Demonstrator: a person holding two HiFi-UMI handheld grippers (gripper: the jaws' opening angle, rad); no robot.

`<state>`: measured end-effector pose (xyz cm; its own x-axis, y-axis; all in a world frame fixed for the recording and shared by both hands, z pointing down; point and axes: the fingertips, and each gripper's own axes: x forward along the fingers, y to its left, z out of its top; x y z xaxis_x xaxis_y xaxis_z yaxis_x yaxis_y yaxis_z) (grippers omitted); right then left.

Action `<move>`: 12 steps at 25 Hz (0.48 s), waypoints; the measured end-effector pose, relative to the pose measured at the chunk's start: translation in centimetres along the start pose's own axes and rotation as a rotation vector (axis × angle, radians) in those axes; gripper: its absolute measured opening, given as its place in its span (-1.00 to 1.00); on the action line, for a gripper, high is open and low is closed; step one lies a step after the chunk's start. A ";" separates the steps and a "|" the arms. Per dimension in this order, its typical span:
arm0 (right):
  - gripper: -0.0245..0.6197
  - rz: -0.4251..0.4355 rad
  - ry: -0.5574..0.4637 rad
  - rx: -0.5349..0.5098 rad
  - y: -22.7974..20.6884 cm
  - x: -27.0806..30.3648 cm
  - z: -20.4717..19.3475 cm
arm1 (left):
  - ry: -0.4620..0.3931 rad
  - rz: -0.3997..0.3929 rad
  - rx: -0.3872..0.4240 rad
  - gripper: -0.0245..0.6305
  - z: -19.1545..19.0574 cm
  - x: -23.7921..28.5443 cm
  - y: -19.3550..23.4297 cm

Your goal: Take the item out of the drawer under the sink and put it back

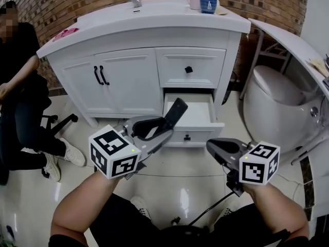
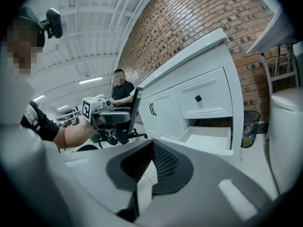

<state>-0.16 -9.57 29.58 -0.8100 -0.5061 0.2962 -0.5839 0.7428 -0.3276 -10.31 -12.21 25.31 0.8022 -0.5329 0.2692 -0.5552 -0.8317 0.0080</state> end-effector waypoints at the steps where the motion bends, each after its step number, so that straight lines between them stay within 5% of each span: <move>1: -0.91 -0.001 -0.010 -0.002 0.2 0.0 0.2 | -0.008 -0.005 -0.005 -0.41 0.1 -0.3 -0.4; 12: -0.91 -0.011 -0.038 -0.031 1.2 -0.9 0.7 | -0.132 -0.002 -0.125 -0.41 -0.5 -2.3 -1.2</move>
<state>-0.20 -8.52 28.34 -0.8051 -0.5306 0.2650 -0.5916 0.7499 -0.2960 -11.60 -9.92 25.11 0.8207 -0.5539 0.1403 -0.5699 -0.8113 0.1306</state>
